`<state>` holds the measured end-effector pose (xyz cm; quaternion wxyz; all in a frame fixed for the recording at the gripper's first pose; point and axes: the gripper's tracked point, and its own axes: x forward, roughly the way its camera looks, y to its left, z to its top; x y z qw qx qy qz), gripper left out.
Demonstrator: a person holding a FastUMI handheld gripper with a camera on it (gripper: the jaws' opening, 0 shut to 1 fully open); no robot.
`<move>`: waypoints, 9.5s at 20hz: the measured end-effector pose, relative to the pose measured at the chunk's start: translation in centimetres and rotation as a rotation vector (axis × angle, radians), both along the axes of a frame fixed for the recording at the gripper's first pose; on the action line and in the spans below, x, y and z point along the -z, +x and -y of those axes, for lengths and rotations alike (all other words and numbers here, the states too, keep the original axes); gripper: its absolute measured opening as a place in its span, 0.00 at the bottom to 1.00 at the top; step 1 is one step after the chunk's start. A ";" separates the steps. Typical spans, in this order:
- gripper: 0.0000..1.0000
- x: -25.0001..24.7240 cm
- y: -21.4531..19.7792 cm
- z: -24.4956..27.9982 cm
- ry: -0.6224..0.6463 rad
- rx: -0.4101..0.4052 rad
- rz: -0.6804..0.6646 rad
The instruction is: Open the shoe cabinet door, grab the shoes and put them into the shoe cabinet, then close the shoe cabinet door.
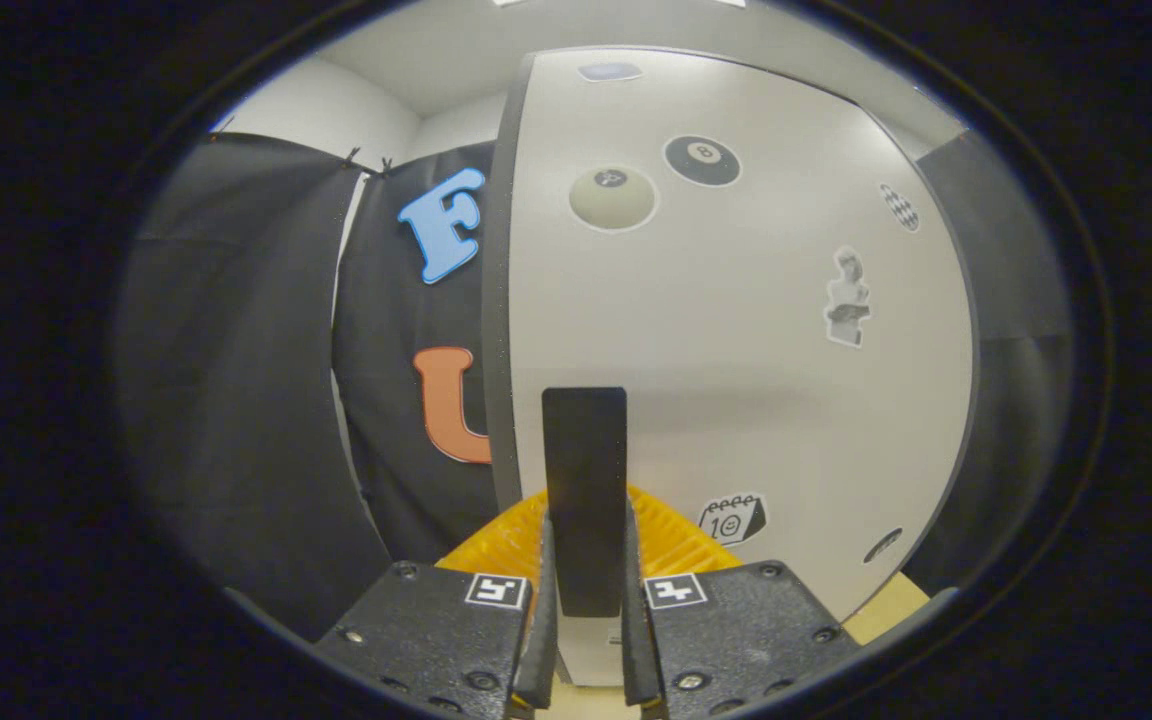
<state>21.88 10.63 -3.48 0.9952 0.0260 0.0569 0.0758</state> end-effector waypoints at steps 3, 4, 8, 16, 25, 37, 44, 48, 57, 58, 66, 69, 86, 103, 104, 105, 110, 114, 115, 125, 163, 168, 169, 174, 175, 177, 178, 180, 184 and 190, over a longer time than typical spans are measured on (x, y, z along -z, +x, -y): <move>0.29 -0.3 -1.9 0.3 0.005 -0.047 -0.015; 0.29 -0.3 -2.8 0.5 0.007 -0.063 -0.024; 0.28 -1.0 -7.2 1.7 0.029 -0.132 -0.041; 0.28 -1.1 -12.9 6.0 0.054 -0.249 -0.041; 0.27 -1.0 -16.2 11.3 0.054 -0.290 -0.001; 0.25 -1.2 -18.3 17.4 0.034 -0.225 0.029; 0.21 -1.8 -17.6 24.6 -0.012 -0.068 0.083; 0.10 -1.6 -16.7 28.7 0.011 0.010 0.089; 0.09 -1.5 -16.6 31.1 0.041 -0.006 0.102; 0.09 -1.5 -16.6 31.2 0.044 -0.005 0.104; 0.47 -1.3 -17.2 32.5 -0.019 -0.052 0.134; 0.68 -1.7 -19.5 33.5 -0.064 -0.042 0.159; 0.99 7.9 -27.5 25.6 0.023 0.064 0.066; 0.99 33.1 -16.3 6.2 -0.028 -0.100 -0.268; 0.99 34.4 -15.8 5.2 -0.020 -0.110 -0.300; 0.99 35.7 -15.3 4.6 -0.010 -0.111 -0.330; 0.94 42.7 -13.2 3.2 0.011 -0.046 -0.511; 0.84 45.6 -12.5 3.4 0.048 0.008 -0.604; 0.79 46.4 -12.5 3.3 0.055 0.015 -0.633; 0.31 49.3 -9.3 2.4 0.190 0.056 -0.644; 0.06 22.4 -16.6 6.2 0.124 -0.113 -0.150; 0.06 16.9 -16.1 6.8 0.126 -0.116 -0.095; 0.06 15.8 -15.9 6.9 0.124 -0.115 -0.088; 0.06 9.9 -13.6 8.1 0.102 -0.082 -0.052; 0.05 8.7 -12.7 8.3 0.092 -0.072 -0.040; 0.06 6.3 -10.7 9.2 0.084 -0.031 -0.015; 0.05 5.4 -9.1 9.5 0.059 0.002 -0.002; 0.05 3.9 -6.1 9.8 0.000 0.055 0.021; 0.06 3.3 0.5 7.8 -0.030 0.082 -0.005; 0.06 5.3 10.7 6.1 -0.009 0.087 -0.081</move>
